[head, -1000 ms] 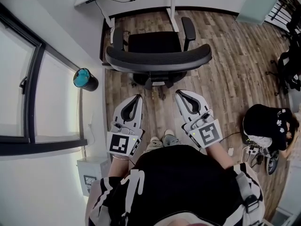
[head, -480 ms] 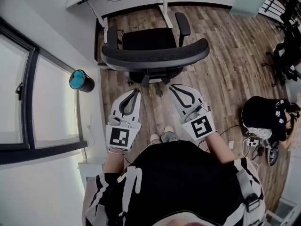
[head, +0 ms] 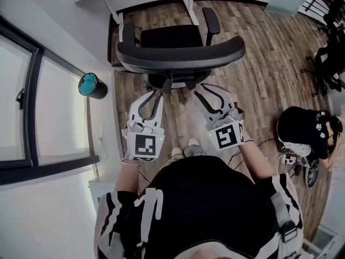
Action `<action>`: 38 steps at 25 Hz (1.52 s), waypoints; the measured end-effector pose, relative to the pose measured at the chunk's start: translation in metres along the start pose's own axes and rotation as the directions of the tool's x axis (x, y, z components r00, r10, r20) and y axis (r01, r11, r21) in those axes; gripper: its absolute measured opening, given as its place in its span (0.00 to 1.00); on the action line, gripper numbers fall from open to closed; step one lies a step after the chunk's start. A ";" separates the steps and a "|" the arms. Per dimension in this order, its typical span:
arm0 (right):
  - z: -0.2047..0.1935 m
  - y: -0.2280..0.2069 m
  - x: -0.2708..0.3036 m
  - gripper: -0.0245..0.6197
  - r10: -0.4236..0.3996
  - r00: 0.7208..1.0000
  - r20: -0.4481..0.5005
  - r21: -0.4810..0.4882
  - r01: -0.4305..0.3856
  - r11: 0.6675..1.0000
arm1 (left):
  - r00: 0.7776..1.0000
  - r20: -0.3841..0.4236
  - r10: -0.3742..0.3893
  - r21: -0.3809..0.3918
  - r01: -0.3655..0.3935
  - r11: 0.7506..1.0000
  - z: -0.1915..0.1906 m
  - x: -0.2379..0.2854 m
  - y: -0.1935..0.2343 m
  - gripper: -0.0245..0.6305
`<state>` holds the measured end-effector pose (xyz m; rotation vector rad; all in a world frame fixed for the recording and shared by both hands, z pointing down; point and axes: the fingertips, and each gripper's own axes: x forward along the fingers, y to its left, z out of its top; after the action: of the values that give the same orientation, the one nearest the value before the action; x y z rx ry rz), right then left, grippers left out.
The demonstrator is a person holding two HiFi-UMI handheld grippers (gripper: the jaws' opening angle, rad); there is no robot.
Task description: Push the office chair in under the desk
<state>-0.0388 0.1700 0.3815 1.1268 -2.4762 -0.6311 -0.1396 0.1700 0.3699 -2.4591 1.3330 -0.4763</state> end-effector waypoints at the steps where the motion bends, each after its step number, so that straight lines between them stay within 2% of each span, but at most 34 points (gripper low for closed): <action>1: -0.001 0.000 0.001 0.21 -0.010 1.000 -0.005 -0.025 0.010 1.000 | 1.000 -0.016 0.009 0.033 -0.008 0.999 -0.003 0.001 0.000 0.13; 6: -0.013 -0.001 0.009 0.32 -0.071 0.996 -0.055 -0.191 0.059 0.980 | 0.995 -0.094 0.038 0.168 -0.022 0.986 -0.024 0.006 -0.001 0.19; 9: -0.022 -0.002 0.018 0.34 -0.091 0.991 -0.099 -0.263 0.063 0.963 | 0.993 -0.107 0.045 0.176 -0.026 0.984 -0.031 0.009 0.003 0.21; 11: -0.027 -0.003 0.022 0.35 -0.104 0.988 -0.111 -0.285 0.069 0.956 | 0.993 -0.103 0.054 0.183 -0.035 0.982 -0.030 0.010 0.004 0.23; 13: -0.032 -0.005 0.024 0.38 -0.121 0.986 -0.118 -0.310 0.079 0.947 | 0.992 -0.113 0.057 0.225 -0.030 0.974 -0.031 0.014 0.003 0.27; 15: -0.038 -0.006 0.027 0.42 -0.136 0.982 -0.129 -0.329 0.087 0.940 | 0.990 -0.125 0.060 0.276 -0.023 0.961 -0.032 0.017 0.002 0.34; 18: -0.050 -0.007 0.032 0.45 -0.165 0.974 -0.158 -0.363 0.098 0.927 | 0.988 -0.140 0.058 0.341 -0.007 0.940 -0.037 0.022 -0.001 0.39; 22: -0.061 -0.008 0.040 0.48 -0.191 0.966 -0.175 -0.411 0.105 0.905 | 0.983 -0.169 0.070 0.388 0.001 0.921 -0.051 0.031 -0.002 0.42; 26: -0.063 -0.012 0.047 0.52 -0.238 0.957 -0.167 -0.449 0.141 0.882 | 0.980 -0.175 0.098 0.451 -0.009 0.893 -0.060 0.040 -0.002 0.51; 32: -0.067 -0.018 0.056 0.55 -0.278 0.947 -0.161 -0.494 0.167 0.853 | 0.975 -0.193 0.109 0.507 0.004 0.862 -0.069 0.053 0.000 0.53; 38: -0.074 -0.022 0.065 0.56 -0.315 0.939 -0.141 -0.538 0.194 0.820 | 0.969 -0.177 0.174 0.544 -0.051 0.838 -0.070 0.065 0.009 0.55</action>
<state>-0.0305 0.0883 0.4404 1.2296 -1.8088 -1.1028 -0.1428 0.1025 0.4382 -1.8926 1.2043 -0.9694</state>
